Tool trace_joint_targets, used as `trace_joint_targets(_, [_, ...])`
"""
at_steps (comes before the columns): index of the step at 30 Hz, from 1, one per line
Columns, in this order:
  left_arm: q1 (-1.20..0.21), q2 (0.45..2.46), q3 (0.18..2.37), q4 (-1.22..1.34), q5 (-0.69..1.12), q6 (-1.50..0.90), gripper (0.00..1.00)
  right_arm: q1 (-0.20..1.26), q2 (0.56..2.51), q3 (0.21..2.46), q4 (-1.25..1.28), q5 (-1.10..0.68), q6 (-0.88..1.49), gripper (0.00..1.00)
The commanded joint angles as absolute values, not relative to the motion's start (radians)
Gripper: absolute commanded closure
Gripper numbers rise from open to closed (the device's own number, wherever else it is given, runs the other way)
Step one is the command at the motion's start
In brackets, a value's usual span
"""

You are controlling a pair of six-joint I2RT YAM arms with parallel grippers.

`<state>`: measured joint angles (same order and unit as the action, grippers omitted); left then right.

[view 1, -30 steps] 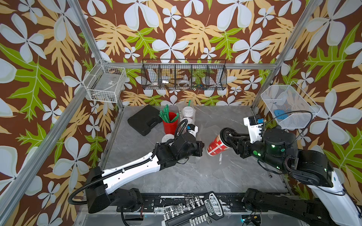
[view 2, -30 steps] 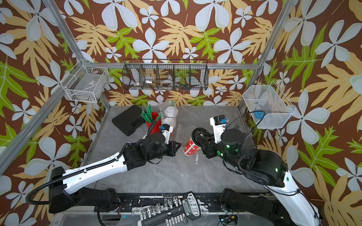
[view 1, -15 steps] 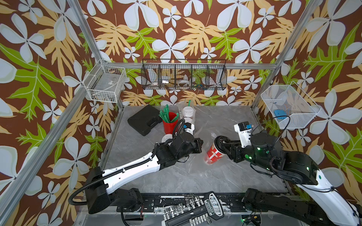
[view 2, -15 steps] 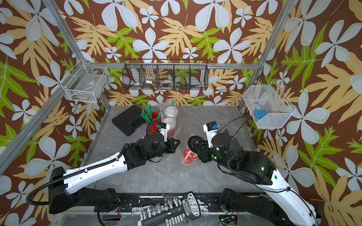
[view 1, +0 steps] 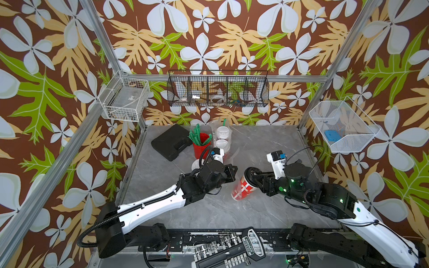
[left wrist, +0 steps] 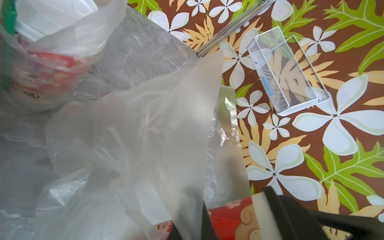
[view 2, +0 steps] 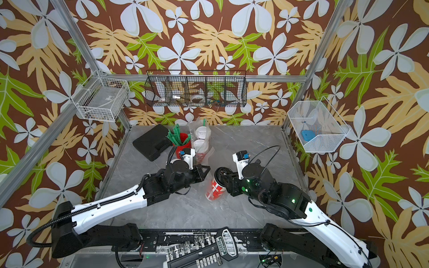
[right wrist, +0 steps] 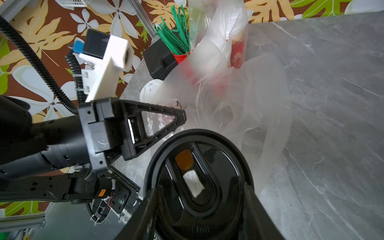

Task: Pack milk tea into plastic carrier bags
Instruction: Place the milk tea cup in the plastic carrier bag.

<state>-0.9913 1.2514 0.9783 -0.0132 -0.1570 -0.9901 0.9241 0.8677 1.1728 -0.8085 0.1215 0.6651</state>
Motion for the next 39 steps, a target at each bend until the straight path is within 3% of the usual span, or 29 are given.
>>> trace_joint_targets(1, [-0.989,1.241,0.970,0.044,-0.166,-1.016,1.00,0.925,0.878,1.153,-0.735,0.118,0.680,0.51])
trace_joint_targets(15, [-0.975,1.204,0.914,0.095,-0.156,-1.086,1.00,0.936,0.922,0.981,-0.545,0.103,0.729,0.51])
trace_joint_targets(34, [-0.942,1.137,0.869,0.132,-0.150,-1.144,1.00,1.117,1.052,0.929,-0.426,0.237,0.718,0.49])
trace_joint_targets(39, [-0.938,1.122,0.863,0.138,-0.146,-1.152,1.00,1.151,1.092,0.963,-0.512,0.271,0.689,0.48])
